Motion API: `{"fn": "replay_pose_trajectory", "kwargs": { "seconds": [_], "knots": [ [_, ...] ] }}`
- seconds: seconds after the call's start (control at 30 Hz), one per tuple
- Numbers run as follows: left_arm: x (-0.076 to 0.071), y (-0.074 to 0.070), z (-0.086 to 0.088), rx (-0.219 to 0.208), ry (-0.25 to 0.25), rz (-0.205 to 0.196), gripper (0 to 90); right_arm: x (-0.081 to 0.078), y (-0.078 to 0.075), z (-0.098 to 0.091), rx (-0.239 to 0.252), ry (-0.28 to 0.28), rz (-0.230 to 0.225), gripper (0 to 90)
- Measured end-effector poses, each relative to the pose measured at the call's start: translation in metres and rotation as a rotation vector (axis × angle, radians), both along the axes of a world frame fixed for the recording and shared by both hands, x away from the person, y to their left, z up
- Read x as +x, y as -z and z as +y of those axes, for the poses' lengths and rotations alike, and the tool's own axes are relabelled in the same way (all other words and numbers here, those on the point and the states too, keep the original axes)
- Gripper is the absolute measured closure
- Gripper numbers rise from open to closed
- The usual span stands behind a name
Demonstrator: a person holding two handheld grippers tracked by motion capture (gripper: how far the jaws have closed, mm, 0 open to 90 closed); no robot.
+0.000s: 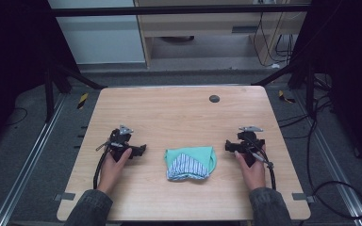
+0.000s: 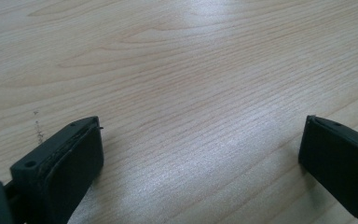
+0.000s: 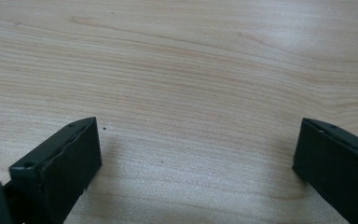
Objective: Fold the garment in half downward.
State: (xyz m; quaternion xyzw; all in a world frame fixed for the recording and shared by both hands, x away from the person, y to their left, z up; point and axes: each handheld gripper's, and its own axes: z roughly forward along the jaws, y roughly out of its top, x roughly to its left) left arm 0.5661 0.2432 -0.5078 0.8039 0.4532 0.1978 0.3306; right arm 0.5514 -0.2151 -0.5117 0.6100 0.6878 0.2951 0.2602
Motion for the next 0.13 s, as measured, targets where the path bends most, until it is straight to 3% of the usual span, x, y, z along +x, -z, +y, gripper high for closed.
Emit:
{"fn": "replay_pose_trajectory", "kwargs": {
  "seconds": [0.13],
  "knots": [
    [0.0, 0.0, -0.0001, 0.0, -0.001, 0.0, 0.0, -0.0018, -0.0003, 0.0049, 0.004, 0.043, 0.002, 0.2]
  ]
}}
